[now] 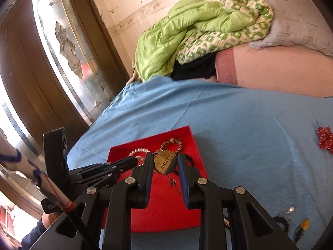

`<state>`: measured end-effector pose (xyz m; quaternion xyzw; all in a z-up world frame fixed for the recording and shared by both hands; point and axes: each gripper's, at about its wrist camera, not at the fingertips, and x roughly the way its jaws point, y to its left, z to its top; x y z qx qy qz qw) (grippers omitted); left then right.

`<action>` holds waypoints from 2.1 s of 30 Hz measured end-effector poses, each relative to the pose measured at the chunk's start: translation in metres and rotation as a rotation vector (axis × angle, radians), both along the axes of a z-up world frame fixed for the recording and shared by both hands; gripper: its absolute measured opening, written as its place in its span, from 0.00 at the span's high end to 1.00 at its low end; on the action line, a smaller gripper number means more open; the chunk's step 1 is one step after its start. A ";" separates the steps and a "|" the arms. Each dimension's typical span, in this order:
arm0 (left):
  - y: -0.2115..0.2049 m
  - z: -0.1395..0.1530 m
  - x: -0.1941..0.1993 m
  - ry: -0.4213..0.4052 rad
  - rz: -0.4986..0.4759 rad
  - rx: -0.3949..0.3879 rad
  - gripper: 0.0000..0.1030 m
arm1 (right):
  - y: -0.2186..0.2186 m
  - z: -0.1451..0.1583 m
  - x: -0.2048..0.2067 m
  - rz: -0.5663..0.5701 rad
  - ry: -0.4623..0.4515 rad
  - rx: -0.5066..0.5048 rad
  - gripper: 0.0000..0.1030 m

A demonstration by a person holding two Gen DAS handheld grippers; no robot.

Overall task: Organize jewelry
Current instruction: 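Lift and carry the necklace and keychain over the red tray with both tools, then open the left tool to drop the necklace while the right tool drops the keychain, then move both tools back to the remaining jewelry on the blanket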

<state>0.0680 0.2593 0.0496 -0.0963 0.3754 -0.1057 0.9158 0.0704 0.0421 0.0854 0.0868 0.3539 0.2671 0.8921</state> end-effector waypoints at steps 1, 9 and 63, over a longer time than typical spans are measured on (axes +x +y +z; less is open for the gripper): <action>0.001 -0.002 0.001 0.011 0.004 -0.001 0.95 | 0.003 -0.003 0.002 0.004 0.007 -0.004 0.76; 0.008 -0.020 0.008 0.113 0.045 0.002 0.95 | 0.031 -0.031 0.019 0.033 0.091 -0.024 0.75; -0.106 0.011 -0.032 0.006 -0.176 -0.078 0.87 | -0.189 -0.063 -0.043 -0.275 0.237 0.093 0.73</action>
